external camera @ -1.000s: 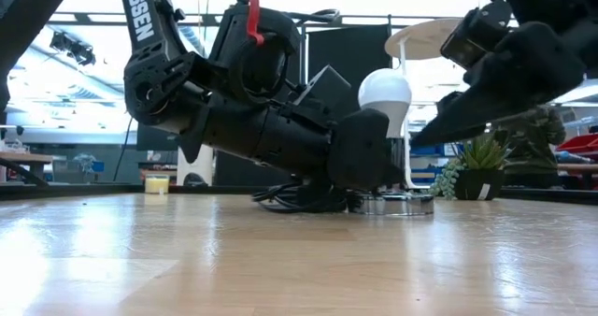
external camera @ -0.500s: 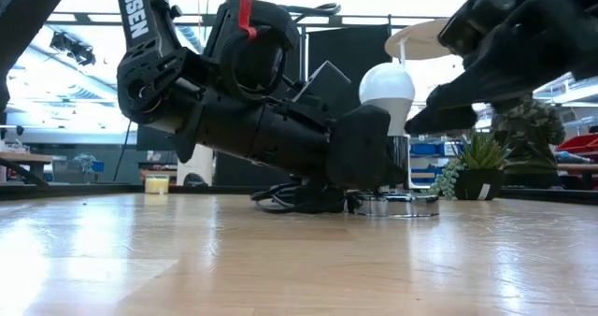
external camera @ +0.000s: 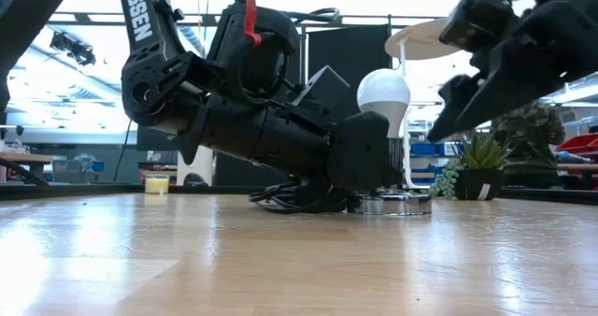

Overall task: Screw lightbulb
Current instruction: Insert the white lightbulb into the metallic lamp

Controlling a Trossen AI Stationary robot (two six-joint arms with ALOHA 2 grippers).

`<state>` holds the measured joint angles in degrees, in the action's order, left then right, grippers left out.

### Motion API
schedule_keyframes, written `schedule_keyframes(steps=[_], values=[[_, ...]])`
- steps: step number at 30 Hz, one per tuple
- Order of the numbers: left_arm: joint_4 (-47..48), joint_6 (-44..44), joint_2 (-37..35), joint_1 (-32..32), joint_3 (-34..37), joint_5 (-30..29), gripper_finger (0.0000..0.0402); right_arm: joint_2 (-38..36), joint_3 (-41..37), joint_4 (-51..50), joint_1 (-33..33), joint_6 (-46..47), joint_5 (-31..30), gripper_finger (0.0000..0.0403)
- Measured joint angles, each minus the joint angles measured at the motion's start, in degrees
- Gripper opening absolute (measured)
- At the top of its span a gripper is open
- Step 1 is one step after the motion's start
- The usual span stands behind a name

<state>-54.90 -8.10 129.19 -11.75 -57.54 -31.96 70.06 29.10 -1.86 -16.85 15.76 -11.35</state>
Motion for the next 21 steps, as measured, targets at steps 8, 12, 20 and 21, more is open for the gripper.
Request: schedule_keyframes(steps=[8,12,20,21], values=[[-0.21,0.05,0.00,0.02,-0.02,1.96,0.0198,3.68,14.93,-21.94,5.41,-13.98,-1.16,0.0347],[-0.21,-0.01,0.00,0.02,-0.04,2.60,0.0198,6.71,19.24,-25.07,8.75,-18.57,2.46,0.0351],[-0.23,0.00,-0.02,-0.02,-0.07,4.20,0.0198,15.56,29.96,-33.36,10.57,-24.99,8.03,0.0381],[-0.23,0.00,-0.02,-0.02,-0.07,4.20,0.0198,17.16,31.81,-35.19,10.57,-25.09,9.01,0.0384]])
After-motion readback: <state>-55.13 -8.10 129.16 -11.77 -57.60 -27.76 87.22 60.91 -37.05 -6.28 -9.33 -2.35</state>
